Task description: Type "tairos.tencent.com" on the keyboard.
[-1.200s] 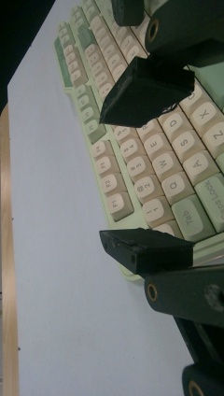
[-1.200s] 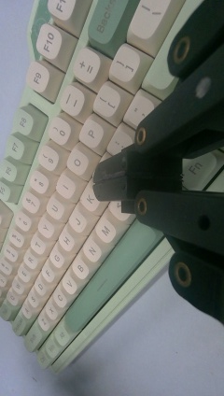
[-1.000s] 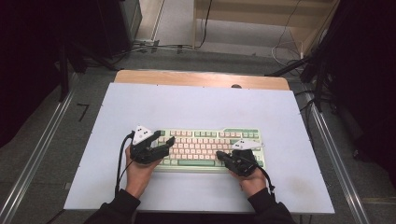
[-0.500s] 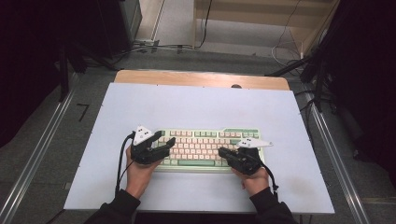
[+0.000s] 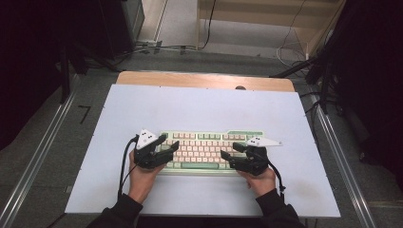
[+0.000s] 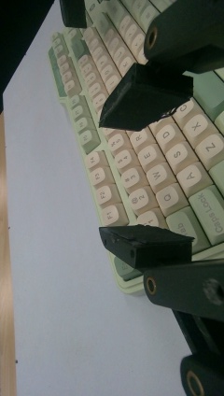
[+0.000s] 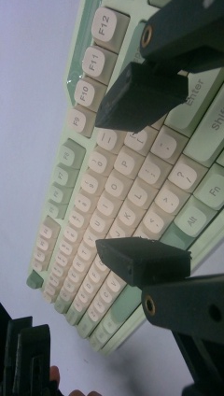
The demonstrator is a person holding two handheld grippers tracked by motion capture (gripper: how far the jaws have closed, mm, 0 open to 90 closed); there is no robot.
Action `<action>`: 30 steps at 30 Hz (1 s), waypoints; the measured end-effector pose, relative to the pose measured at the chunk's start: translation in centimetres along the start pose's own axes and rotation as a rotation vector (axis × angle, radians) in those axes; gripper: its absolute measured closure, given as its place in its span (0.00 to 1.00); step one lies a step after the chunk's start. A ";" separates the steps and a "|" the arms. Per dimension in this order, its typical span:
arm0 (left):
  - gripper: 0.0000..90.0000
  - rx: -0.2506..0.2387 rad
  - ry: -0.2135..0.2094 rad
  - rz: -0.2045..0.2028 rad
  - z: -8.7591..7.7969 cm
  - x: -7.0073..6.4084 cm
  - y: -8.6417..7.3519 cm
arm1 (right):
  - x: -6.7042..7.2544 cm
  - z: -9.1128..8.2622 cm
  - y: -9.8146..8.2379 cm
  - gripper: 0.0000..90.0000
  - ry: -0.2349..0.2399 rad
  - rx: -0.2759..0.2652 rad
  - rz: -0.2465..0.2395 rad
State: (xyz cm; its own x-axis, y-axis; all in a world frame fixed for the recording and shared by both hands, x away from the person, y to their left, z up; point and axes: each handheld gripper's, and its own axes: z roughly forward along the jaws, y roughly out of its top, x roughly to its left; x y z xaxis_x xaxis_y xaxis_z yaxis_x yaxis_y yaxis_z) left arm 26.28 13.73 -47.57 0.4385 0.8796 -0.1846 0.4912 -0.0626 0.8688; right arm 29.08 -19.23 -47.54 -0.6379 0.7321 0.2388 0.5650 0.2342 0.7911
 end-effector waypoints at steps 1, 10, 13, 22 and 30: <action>0.47 0.002 -0.004 0.001 0.0 0.0 0.0 | 0.0 0.0 0.0 0.35 -0.002 0.000 0.002; 0.69 0.007 -0.069 0.025 -0.1 -0.6 -0.3 | -0.1 0.3 0.3 0.34 -0.003 -0.003 0.008; 0.80 0.022 -0.104 0.029 0.0 -0.8 -0.5 | 0.0 0.4 0.4 0.34 -0.004 0.001 0.005; 1.00 0.066 -0.176 0.040 0.6 -1.8 -1.1 | 0.3 1.0 0.6 0.35 0.003 0.003 -0.001; 1.00 0.116 -0.201 0.065 1.6 -2.5 -1.4 | 0.4 1.2 0.7 0.35 0.004 0.010 -0.003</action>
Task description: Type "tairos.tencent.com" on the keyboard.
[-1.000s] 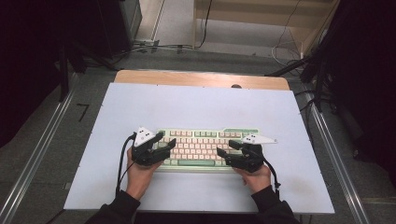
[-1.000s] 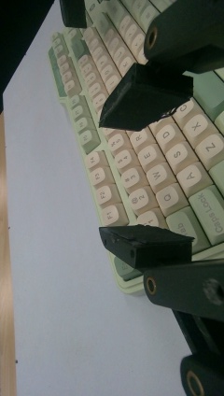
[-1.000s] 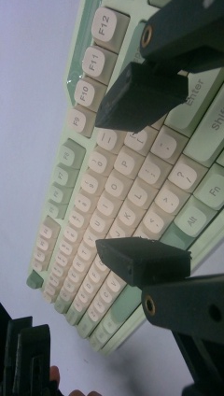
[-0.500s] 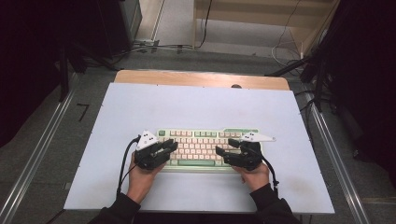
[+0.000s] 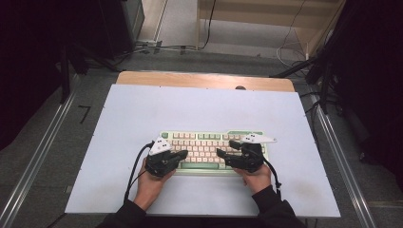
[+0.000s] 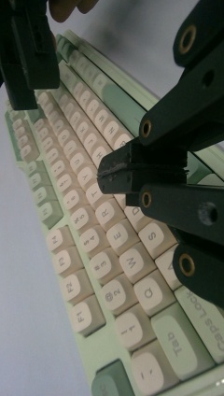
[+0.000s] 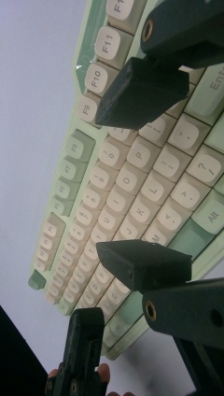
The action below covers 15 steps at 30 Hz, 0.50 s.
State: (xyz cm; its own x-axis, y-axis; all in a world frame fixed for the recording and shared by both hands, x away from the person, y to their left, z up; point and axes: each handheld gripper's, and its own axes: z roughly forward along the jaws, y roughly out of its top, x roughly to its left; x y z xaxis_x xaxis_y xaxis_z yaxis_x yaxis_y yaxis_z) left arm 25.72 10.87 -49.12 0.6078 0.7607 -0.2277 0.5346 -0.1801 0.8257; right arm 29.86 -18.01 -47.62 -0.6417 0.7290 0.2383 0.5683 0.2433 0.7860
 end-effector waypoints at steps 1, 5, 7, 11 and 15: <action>1.00 0.006 0.000 0.003 0.1 0.0 0.0 | 0.0 0.0 0.0 0.35 -0.001 0.000 0.001; 1.00 0.027 -0.004 0.012 0.4 -0.2 -0.1 | 0.0 0.0 -0.1 0.35 -0.003 0.005 0.001; 1.00 0.045 0.000 0.016 0.7 -0.2 -0.2 | 0.0 0.0 -0.1 0.35 -0.003 0.007 0.002; 1.00 0.056 0.007 0.019 0.9 -0.2 -0.3 | 0.0 0.0 -0.1 0.36 -0.004 0.006 0.001; 1.00 0.059 0.011 0.019 0.9 -0.2 -0.3 | 0.0 0.0 -0.1 0.36 -0.006 0.007 0.002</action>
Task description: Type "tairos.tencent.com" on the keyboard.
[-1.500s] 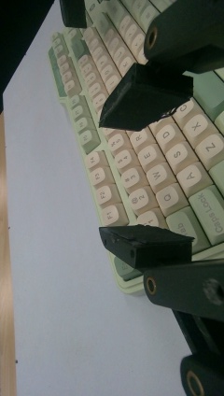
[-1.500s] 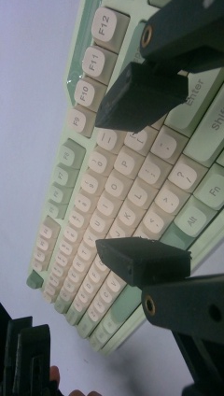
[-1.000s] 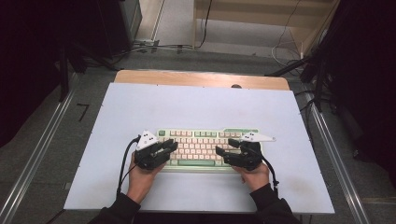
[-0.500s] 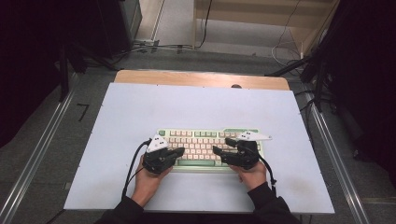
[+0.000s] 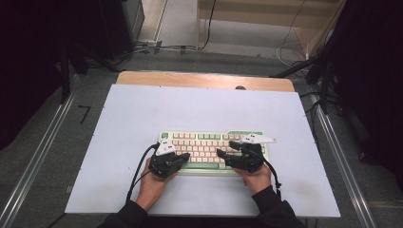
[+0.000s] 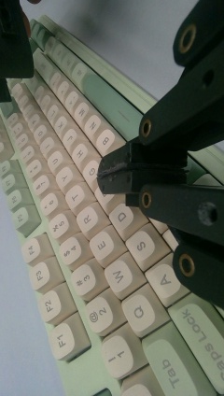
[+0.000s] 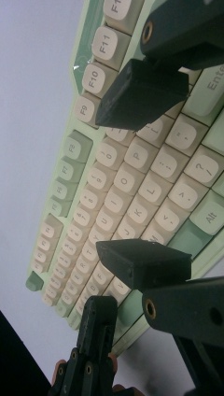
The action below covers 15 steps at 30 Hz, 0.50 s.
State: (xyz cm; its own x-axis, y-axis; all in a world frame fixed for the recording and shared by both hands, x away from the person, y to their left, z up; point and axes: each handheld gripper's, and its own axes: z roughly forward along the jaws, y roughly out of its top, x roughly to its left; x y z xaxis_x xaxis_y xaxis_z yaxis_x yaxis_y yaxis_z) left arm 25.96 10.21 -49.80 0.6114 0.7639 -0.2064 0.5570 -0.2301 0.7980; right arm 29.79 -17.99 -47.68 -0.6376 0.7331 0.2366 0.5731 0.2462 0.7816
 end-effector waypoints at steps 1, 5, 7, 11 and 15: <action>1.00 0.001 0.001 0.001 0.0 0.0 0.0 | 0.0 0.0 0.0 0.36 -0.001 0.000 -0.001; 1.00 0.012 -0.003 0.000 0.2 -0.1 0.0 | -0.1 0.0 -0.1 0.36 -0.004 0.002 -0.001; 1.00 0.017 -0.004 -0.012 0.3 0.0 0.0 | -0.1 0.0 -0.1 0.36 -0.006 0.000 -0.003; 0.90 -0.050 -0.018 -0.039 -0.7 0.3 0.5 | -0.2 -0.2 -0.2 0.37 -0.015 0.000 0.005; 0.45 -0.137 0.084 -0.080 -1.9 0.9 0.9 | -0.5 -0.4 -0.2 0.38 -0.022 -0.007 0.010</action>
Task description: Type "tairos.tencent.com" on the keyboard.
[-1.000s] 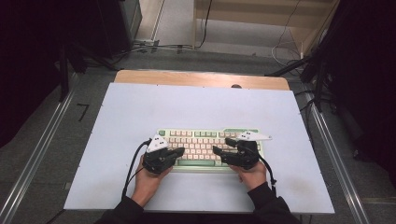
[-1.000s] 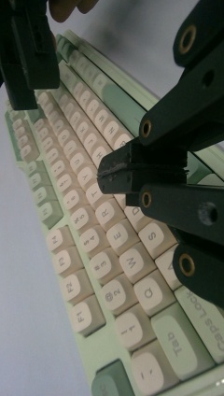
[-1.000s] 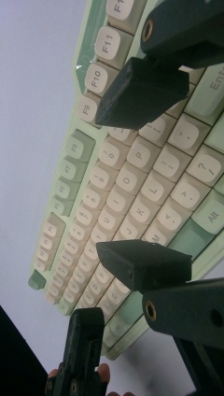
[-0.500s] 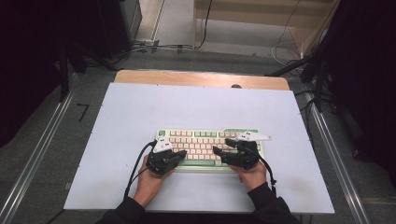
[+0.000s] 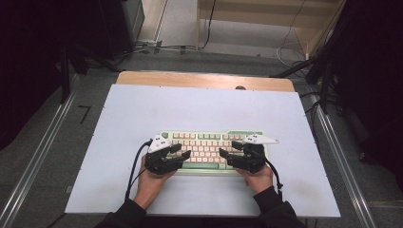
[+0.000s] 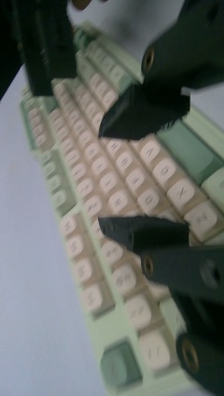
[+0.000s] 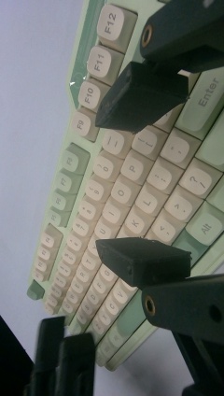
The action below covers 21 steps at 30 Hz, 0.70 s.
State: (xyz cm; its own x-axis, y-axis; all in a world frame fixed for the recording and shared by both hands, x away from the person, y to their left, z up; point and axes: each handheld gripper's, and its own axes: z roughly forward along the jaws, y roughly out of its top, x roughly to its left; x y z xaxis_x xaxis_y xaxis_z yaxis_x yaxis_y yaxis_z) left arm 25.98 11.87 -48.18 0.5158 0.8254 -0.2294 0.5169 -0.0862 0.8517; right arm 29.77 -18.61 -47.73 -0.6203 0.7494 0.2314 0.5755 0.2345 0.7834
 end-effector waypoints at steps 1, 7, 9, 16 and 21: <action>0.41 -0.010 0.018 -0.014 -0.2 0.3 0.1 | 0.0 0.0 0.0 0.38 -0.001 -0.001 0.002; 0.39 -0.047 0.093 -0.071 -1.2 1.8 0.0 | -0.1 0.0 0.0 0.45 -0.011 -0.005 0.000; 0.39 -0.042 0.093 -0.078 -1.2 1.9 0.0 | -0.1 0.0 0.0 0.50 -0.012 -0.008 -0.003; 0.39 -0.034 0.092 -0.059 -1.2 1.5 -0.3 | -0.1 0.4 0.3 0.77 -0.015 -0.018 -0.017; 0.39 -0.029 0.095 -0.058 -1.3 1.5 -0.4 | 0.2 0.8 0.5 0.92 -0.023 -0.012 -0.048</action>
State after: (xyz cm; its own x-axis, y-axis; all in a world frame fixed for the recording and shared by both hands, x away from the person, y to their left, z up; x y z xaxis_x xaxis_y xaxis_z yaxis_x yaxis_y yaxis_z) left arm 25.68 13.87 -48.30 0.4175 0.8780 -0.2339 0.5234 -0.0220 0.8518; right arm 30.36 -17.83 -47.73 -0.6346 0.7514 0.1808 0.5390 0.2627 0.8003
